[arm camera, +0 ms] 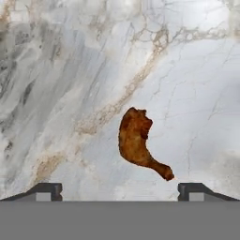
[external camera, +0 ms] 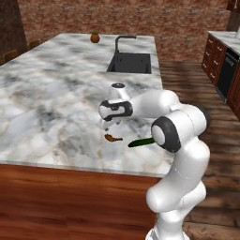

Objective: Open the fridge, remove the kiwi, cucumber, and chicken drumstick, and place them on any counter.

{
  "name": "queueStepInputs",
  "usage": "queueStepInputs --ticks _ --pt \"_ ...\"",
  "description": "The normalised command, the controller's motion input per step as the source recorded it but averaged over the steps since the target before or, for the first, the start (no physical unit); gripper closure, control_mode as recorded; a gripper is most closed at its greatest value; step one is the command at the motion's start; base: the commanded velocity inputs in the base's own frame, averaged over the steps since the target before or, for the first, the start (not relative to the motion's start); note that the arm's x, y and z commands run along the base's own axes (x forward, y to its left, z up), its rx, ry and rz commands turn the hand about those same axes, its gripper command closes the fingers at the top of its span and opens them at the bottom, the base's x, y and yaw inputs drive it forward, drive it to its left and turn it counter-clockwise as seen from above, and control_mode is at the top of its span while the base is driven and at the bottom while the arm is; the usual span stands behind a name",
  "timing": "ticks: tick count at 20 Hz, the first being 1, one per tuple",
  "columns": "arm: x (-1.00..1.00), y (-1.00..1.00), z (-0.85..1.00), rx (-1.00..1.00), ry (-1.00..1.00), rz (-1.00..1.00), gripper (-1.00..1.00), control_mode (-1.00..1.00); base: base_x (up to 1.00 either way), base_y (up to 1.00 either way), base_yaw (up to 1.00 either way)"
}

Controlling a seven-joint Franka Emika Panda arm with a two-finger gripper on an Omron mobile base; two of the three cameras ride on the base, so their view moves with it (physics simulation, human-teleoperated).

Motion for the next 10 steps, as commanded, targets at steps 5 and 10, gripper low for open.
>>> queueStepInputs --ticks 5,10 --pt "-0.72 -0.35 1.0 0.24 -0.17 -0.11 -1.0 -1.0 0.0 0.0 0.0" --pt "-1.0 -0.34 0.75 0.23 -0.03 -0.4 -1.0 -1.0 0.0 0.0 0.0"
